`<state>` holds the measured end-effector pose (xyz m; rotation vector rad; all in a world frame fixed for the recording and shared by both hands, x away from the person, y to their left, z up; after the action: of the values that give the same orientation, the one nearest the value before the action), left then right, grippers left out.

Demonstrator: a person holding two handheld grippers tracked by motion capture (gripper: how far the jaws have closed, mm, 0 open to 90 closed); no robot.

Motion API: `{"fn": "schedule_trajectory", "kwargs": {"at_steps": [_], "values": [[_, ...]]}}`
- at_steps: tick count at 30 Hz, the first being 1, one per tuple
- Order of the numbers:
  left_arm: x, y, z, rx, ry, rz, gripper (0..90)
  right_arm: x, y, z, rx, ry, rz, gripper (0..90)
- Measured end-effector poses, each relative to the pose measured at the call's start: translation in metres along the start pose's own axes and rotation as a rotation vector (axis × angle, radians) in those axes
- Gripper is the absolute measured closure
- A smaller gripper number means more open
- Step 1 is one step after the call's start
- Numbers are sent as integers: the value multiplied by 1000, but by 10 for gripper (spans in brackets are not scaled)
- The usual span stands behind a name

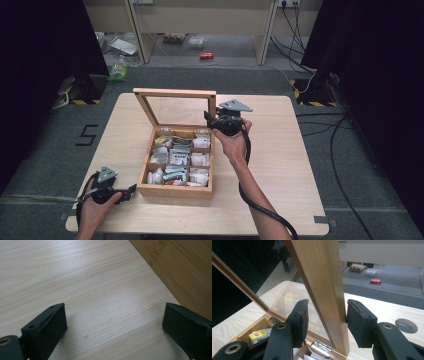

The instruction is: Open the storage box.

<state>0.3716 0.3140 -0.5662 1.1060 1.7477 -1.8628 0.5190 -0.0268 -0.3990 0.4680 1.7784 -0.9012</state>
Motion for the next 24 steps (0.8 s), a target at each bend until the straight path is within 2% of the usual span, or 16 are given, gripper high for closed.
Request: {"fn": "schedule_trajectory", "kwargs": {"at_steps": [8, 24], "values": [[0, 0, 0, 0, 0, 0, 50, -1, 7, 6, 15, 25, -8, 532], [0, 0, 0, -1, 0, 0, 50, -5, 9, 15, 49, 40, -18, 533]]}}
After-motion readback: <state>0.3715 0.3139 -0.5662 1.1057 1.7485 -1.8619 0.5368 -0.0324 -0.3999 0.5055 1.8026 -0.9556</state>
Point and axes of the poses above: each handheld gripper's, and its own axes: y roughly forward along the jaws, x roughly out of its underside, z roughly to its right, the point moved 6 cm from there along y, roughly forward along the jaws, and after that the axes turned 8 degrees about -x, right-handed, at the moved point
